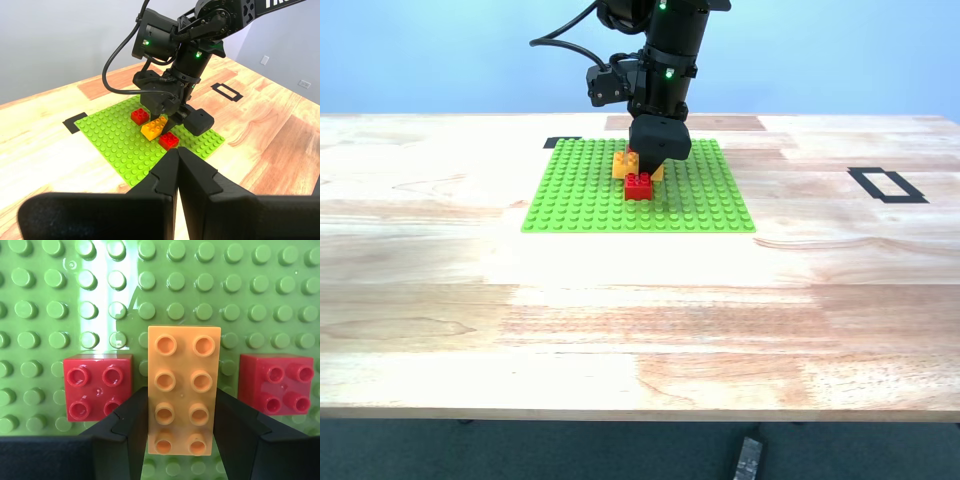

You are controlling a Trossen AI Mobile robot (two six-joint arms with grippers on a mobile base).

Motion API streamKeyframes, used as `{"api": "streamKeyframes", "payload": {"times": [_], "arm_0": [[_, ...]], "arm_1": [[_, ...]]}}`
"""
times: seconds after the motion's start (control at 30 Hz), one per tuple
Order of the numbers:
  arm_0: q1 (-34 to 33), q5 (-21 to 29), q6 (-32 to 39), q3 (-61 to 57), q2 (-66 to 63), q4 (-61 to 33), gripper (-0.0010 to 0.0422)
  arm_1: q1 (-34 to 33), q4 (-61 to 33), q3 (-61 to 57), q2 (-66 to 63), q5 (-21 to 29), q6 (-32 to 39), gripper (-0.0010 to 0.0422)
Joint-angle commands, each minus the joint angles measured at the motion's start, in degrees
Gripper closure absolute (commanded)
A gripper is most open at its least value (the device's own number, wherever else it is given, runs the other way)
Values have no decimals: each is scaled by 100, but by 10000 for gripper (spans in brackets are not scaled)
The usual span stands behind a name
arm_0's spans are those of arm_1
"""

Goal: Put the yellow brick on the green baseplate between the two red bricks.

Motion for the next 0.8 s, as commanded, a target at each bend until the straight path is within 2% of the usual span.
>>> {"api": "streamKeyframes", "payload": {"times": [0.03, 0.5, 0.8], "arm_0": [[-2, 0, 4, 4, 0, -7, 413], [0, 0, 177, 4, 0, -76, 412], [-2, 0, 175, 4, 0, -85, 413]], "arm_1": [[0, 13, 7, 0, 0, 0, 263], [-11, 61, -35, -140, 4, 39, 213], [-11, -2, 55, -306, 149, 195, 212]]}}
